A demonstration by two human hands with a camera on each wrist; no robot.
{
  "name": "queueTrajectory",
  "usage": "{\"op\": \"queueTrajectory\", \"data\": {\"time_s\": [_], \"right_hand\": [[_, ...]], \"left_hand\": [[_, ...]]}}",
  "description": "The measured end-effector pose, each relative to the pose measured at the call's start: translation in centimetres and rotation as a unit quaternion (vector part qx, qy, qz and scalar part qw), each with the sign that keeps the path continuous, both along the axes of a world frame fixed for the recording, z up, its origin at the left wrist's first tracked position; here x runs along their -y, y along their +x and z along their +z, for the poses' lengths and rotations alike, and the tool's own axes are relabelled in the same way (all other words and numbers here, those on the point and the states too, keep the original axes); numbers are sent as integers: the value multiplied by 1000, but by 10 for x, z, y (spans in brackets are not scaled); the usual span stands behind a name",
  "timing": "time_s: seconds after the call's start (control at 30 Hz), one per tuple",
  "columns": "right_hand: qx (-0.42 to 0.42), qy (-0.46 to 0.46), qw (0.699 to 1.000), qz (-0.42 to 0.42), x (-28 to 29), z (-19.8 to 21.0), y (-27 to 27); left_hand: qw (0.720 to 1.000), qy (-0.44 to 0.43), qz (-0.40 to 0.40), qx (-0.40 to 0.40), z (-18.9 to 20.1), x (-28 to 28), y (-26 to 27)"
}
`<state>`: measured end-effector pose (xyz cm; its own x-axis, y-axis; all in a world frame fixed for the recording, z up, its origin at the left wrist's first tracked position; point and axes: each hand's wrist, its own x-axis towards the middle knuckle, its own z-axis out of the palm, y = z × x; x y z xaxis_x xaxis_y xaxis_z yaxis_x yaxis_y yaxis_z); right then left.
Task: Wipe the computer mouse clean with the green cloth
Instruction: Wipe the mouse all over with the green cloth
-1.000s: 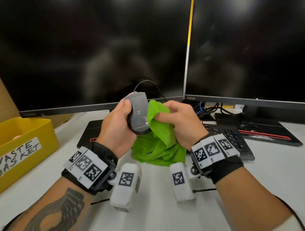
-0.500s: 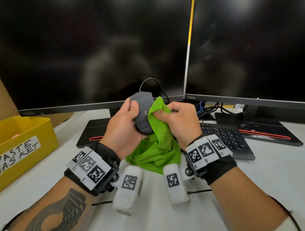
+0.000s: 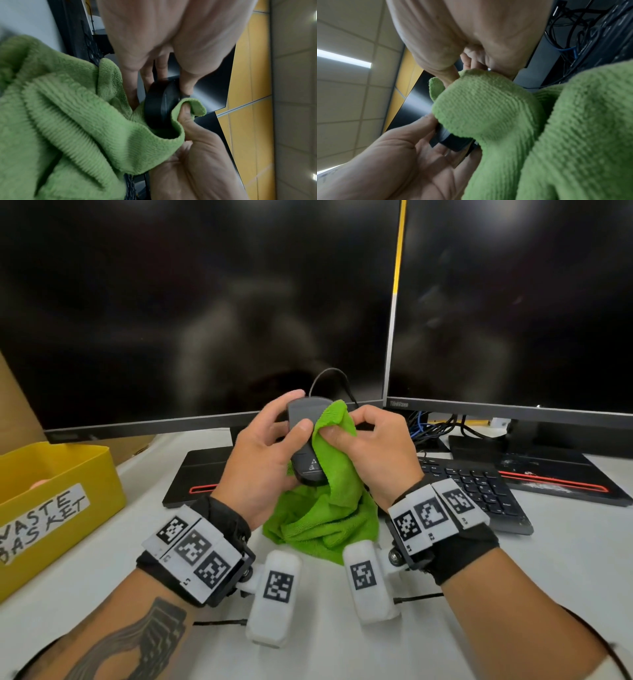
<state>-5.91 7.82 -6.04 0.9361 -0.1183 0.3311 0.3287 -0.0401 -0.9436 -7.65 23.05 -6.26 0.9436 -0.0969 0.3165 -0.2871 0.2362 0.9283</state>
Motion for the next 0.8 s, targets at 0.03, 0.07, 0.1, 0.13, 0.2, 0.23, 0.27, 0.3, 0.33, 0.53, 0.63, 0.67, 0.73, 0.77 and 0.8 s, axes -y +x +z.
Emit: {"op": "queueTrajectory", "data": {"time_s": [0.03, 0.07, 0.1, 0.13, 0.2, 0.23, 0.27, 0.3, 0.33, 0.53, 0.63, 0.67, 0.73, 0.77, 0.8], "right_hand": [[2, -6, 1000, -4, 1, 0, 0], [4, -9, 1000, -5, 1, 0, 1], [5, -7, 1000, -3, 0, 0, 1], [5, -1, 1000, 1, 0, 0, 0], [3, 19, 1000, 13, -1, 0, 0], [0, 31, 999, 16, -1, 0, 0], [-7, 44, 999, 18, -2, 1, 0], [-17, 62, 998, 21, -2, 2, 0], [-27, 83, 996, 26, -1, 4, 0], [-21, 83, 996, 0, 9, 11, 0], [1, 89, 995, -53, 10, 10, 5], [11, 90, 994, -67, 11, 10, 6], [49, 77, 993, -81, 14, 9, 4], [73, 55, 992, -87, 15, 10, 1], [87, 31, 991, -97, 16, 11, -1]], "left_hand": [[1000, -3, 27, 6, 0, -1, 0], [999, -2, 44, 9, -1, 0, 1], [998, 4, 54, 9, -1, 1, 0], [998, 14, 64, 8, -2, 1, 1], [997, 19, 79, -4, -2, 1, 2], [996, 14, 84, -16, -2, 0, 4], [996, 2, 88, -34, -1, -1, 5], [994, -18, 89, -55, -1, -2, 6], [992, -46, 88, -79, 0, -2, 8], [945, -241, 26, -222, 10, -10, 10], [943, -231, -14, -240, 15, -14, 8], [944, -221, -23, -243, 16, -15, 8], [943, -220, -43, -245, 17, -15, 6], [941, -231, -51, -243, 16, -15, 6], [938, -244, -56, -240, 15, -15, 5]]}}
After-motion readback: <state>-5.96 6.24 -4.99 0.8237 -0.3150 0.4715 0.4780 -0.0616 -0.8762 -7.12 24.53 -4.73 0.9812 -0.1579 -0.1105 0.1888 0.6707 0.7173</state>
